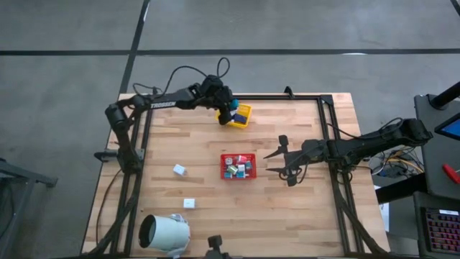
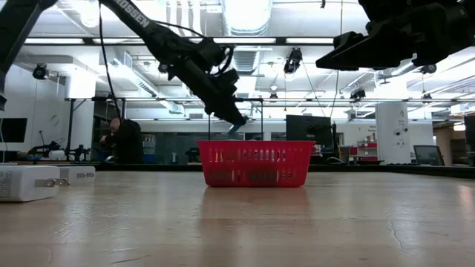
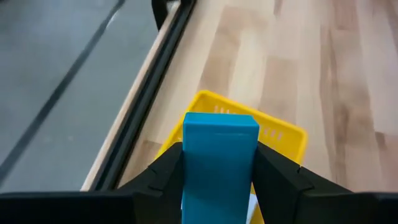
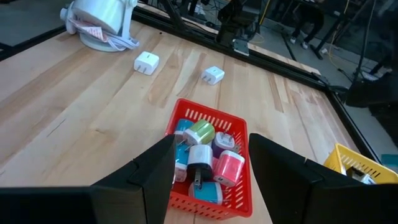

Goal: Pick & Place Office items
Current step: Put the blue digital clock into the yellow bin

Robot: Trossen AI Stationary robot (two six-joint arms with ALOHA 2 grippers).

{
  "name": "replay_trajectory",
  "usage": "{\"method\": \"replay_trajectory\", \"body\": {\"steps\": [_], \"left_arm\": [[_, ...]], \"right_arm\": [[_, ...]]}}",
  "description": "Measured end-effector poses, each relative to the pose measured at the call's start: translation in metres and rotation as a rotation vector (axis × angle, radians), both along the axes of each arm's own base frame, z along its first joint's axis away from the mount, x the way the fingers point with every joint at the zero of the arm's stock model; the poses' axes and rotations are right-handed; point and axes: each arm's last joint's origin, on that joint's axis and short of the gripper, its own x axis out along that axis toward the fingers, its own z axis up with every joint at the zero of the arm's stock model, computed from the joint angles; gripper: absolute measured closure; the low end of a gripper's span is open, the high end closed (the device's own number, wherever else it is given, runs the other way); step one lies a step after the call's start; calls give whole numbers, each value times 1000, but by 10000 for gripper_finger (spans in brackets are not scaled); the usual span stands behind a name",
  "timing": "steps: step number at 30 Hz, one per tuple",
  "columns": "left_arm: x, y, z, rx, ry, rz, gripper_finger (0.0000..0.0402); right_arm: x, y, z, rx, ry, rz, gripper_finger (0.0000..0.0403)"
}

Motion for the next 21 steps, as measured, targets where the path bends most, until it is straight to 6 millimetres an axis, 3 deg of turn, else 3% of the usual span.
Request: {"method": "replay_trajectory", "body": {"steps": [13, 21], "left_arm": [[26, 20, -27, -61, 233, 15, 253], [37, 27, -30, -75, 271, 1, 253]], "right_arm": [[-1, 0, -2, -2, 17, 0, 202], [-1, 0, -2, -1, 19, 0, 202]]}}
